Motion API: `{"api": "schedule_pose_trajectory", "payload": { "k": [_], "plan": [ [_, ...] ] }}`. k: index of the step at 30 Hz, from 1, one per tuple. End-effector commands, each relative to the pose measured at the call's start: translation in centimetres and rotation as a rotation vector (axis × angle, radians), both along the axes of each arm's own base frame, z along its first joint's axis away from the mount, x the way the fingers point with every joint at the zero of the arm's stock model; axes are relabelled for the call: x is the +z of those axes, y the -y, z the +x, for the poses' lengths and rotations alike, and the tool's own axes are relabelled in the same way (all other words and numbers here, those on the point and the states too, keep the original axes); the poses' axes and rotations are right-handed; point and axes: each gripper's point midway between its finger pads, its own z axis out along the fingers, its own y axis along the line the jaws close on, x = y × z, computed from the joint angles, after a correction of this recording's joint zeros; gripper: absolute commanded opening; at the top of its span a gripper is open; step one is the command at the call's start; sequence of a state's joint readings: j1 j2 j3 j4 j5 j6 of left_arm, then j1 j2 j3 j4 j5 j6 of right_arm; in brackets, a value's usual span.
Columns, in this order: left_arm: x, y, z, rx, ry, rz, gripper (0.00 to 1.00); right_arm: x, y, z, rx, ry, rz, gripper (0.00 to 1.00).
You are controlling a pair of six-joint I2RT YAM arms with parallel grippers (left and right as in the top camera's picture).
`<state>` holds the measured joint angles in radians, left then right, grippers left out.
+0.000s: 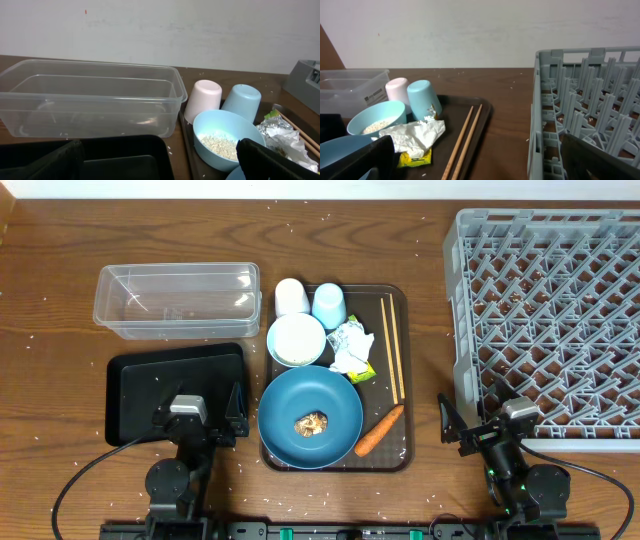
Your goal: Sort waste into correct bins and load items into the dishwasher rack
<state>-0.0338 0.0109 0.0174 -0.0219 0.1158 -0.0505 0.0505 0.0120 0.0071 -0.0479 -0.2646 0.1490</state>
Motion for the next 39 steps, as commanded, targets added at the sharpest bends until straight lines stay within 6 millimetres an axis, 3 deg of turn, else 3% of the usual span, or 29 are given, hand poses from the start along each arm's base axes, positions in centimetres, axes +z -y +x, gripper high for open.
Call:
{"api": "schedule_pose_trajectory", "payload": {
  "k": [1,36,39],
  "plan": [
    [-1.48,0.06,-0.11,-0.006,-0.046,0.014,0.98,-0.10,-0.11,-0.03,0.003,0.000,-0.008,0.99],
    [-1.32,0.08,-0.09,-0.007,-0.039,0.013,0.98,-0.11,-0.11,-0.03,0.003,0.000,-0.008,0.99],
    [-1.30,0.72,-0.17,-0.038,-0.045,-0.046,0.98,-0.10,-0.11,-0.03,0.003,0.000,-0.008,0.99]
  ]
}}
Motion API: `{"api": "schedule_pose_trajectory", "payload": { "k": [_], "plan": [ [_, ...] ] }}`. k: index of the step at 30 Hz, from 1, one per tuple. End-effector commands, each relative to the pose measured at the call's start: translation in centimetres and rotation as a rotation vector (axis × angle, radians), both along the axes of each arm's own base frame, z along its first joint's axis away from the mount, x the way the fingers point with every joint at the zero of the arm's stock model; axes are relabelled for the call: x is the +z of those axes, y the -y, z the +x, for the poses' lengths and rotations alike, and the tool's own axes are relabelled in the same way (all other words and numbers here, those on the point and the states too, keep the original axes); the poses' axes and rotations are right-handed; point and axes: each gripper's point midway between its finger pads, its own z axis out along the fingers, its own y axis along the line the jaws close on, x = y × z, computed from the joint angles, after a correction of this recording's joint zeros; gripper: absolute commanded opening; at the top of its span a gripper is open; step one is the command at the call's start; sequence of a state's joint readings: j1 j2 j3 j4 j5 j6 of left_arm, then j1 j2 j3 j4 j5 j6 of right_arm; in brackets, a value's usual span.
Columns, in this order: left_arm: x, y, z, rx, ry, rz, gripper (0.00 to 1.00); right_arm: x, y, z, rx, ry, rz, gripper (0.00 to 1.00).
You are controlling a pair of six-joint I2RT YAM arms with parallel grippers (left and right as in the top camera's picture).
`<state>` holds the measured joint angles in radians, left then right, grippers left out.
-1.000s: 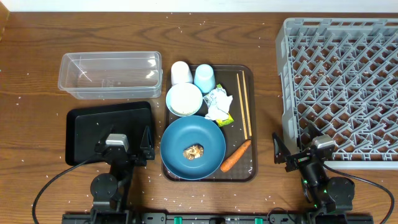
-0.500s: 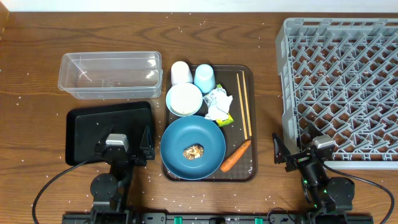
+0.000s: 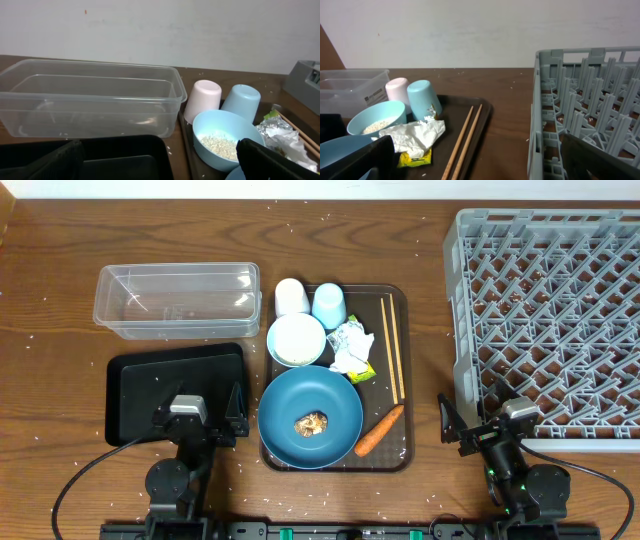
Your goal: Sort waste into correct bins and load items into the dishwasher rack
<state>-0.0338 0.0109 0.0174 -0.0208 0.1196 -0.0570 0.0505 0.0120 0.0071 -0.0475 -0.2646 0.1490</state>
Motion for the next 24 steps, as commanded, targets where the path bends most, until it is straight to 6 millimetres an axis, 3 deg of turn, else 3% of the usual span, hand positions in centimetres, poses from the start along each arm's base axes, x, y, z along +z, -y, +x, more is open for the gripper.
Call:
{"api": "schedule_pose_trajectory", "payload": {
  "k": [1,7,10,16,20,24],
  "plan": [
    [-1.3,0.9,-0.2,-0.046,-0.046,-0.042,0.98,-0.1,-0.1,0.0,0.003,0.000,-0.008,0.99],
    [-1.3,1.1,-0.2,-0.055,-0.050,-0.075,0.98,-0.1,-0.1,0.0,0.003,0.000,-0.008,0.99],
    [-0.8,2.4,-0.4,-0.119,-0.050,-0.194,0.98,-0.1,-0.1,0.0,0.003,0.000,-0.008,0.99],
    [-0.2,3.3,-0.6,-0.175,-0.037,-0.208,0.98,-0.1,-0.1,0.0,0.003,-0.001,-0.008,0.99],
    [2.2,4.7,-1.2,-0.270,0.024,-0.208,0.98,-0.1,-0.1,0.0,0.003,0.000,-0.008,0.99],
    [5.2,4.7,-1.7,-0.276,0.061,-0.197,0.98,-0.1,-0.1,0.0,0.003,0.000,-0.008,0.99]
  ]
}}
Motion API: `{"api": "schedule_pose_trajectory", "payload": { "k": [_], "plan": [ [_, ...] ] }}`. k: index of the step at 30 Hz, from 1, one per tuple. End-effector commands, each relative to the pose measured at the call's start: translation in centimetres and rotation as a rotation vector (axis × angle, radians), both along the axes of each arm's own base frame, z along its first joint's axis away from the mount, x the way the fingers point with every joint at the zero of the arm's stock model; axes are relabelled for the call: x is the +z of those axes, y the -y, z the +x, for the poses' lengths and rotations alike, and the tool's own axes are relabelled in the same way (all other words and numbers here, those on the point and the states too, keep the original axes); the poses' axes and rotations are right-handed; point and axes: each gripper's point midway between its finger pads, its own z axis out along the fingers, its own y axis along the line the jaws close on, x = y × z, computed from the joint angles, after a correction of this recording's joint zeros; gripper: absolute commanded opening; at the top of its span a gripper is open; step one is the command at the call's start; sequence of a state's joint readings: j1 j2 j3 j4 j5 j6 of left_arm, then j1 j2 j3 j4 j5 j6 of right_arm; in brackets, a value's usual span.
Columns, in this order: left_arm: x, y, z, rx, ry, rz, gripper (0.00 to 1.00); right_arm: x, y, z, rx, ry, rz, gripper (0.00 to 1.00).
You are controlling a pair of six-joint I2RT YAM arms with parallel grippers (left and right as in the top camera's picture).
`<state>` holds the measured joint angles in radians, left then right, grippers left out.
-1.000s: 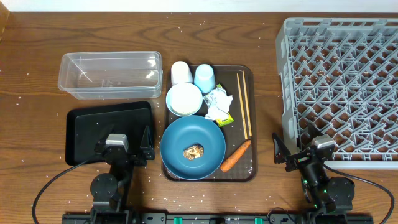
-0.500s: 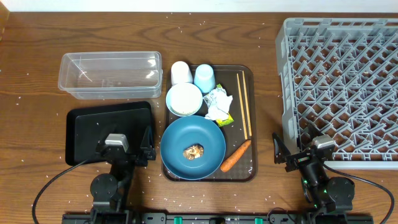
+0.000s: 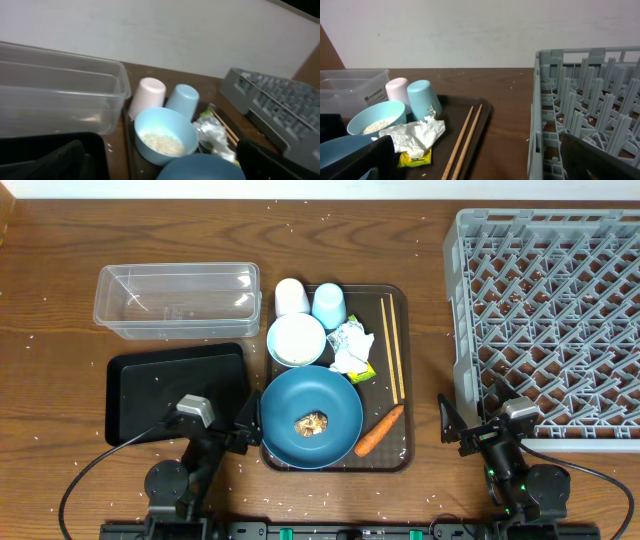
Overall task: Sort waste into correct bins and load items into the dishwasher rack
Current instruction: 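Reach the left gripper to the rim of the blue plate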
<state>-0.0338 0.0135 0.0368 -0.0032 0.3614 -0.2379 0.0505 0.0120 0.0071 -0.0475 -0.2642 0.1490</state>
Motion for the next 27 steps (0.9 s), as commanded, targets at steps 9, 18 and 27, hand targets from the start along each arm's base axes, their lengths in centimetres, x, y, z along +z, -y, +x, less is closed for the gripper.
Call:
{"api": "schedule_pose_trajectory", "payload": {
  "k": [9,18,27],
  "plan": [
    [7.8,-0.6,0.8,0.023,-0.271,0.066,0.98,-0.1,-0.1,0.0,0.003,0.000,-0.008,0.99],
    [8.0,3.0,5.0,-0.123,-0.792,0.099,0.98,-0.1,-0.1,0.0,0.003,-0.001,-0.008,0.99],
    [8.0,10.7,7.5,-0.401,-0.828,-0.011,0.98,-0.1,-0.1,0.0,0.003,-0.001,-0.008,0.99]
  ]
}}
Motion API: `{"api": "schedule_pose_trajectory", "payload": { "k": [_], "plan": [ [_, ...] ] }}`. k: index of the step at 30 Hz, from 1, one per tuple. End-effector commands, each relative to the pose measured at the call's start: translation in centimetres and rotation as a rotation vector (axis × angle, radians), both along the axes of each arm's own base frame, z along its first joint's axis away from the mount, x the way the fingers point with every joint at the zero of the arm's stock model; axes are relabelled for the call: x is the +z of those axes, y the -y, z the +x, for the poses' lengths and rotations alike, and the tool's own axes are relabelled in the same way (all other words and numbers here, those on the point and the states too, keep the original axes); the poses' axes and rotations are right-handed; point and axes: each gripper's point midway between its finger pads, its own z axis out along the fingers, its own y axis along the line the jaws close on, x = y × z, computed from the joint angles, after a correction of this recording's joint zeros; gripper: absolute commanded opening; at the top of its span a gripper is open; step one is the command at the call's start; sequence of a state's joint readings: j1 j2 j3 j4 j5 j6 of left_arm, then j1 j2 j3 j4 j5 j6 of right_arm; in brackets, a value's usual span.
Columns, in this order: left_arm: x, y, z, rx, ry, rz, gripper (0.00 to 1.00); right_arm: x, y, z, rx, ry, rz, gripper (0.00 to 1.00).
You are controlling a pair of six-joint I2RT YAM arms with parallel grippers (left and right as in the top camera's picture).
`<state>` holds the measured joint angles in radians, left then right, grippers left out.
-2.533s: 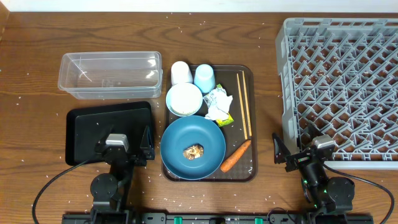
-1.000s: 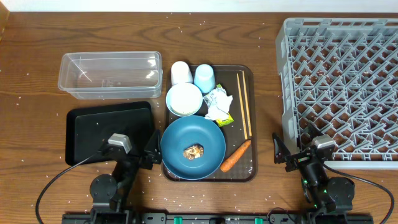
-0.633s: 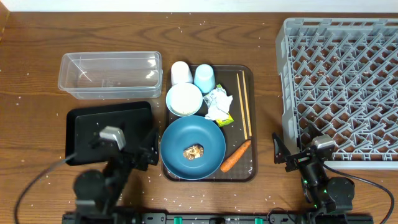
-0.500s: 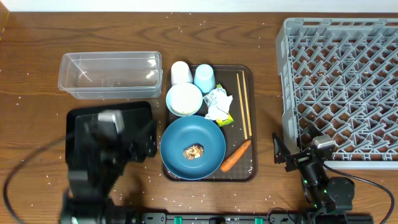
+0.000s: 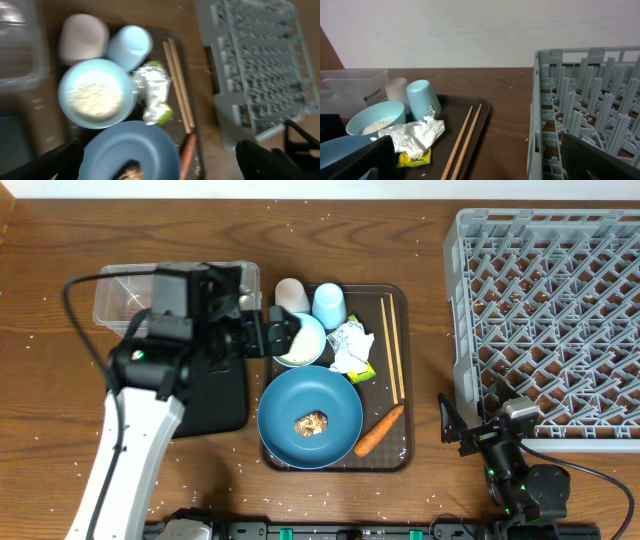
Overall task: Sort waste into correct bins and load items into the dishwasher rack
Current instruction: 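Reach the left gripper to the rim of the blue plate, then grip the blue plate rim with the left gripper and lift it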
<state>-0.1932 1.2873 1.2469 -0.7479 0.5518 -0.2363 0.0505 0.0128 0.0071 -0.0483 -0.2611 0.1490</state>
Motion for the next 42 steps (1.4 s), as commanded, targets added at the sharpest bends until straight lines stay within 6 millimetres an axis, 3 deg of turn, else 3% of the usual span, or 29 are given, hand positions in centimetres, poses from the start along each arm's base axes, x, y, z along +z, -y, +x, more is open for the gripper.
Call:
{"api": "schedule_pose_trajectory", "payload": {
  "k": [1,7,12,18,24,30,42],
  "plan": [
    [-0.7,2.3,-0.4,-0.032,-0.037,0.013,0.98,-0.1,-0.2,-0.1,0.007,0.001,-0.008,0.99],
    [-4.9,3.4,0.1,0.065,-0.056,0.277,0.98,-0.1,-0.2,-0.1,0.007,0.001,-0.008,0.99],
    [-6.7,6.4,-0.6,-0.021,-0.072,0.306,0.98,-0.1,-0.2,-0.1,0.007,0.001,-0.008,0.99],
    [-7.6,7.2,-0.6,-0.016,-0.100,0.297,0.98,-0.1,-0.2,-0.1,0.007,0.001,-0.008,0.99],
    [-7.9,9.1,-3.4,-0.096,-0.218,0.207,0.98,-0.1,-0.2,-0.1,0.007,0.001,-0.008,0.99],
    [-9.1,10.6,-6.0,-0.048,-0.324,0.217,0.98,-0.1,-0.2,-0.1,0.007,0.001,-0.008,0.99],
    [-16.5,12.4,-8.2,0.093,-0.461,0.412,0.97,-0.1,-0.2,-0.1,0.007,0.001,-0.008,0.99]
  ]
}}
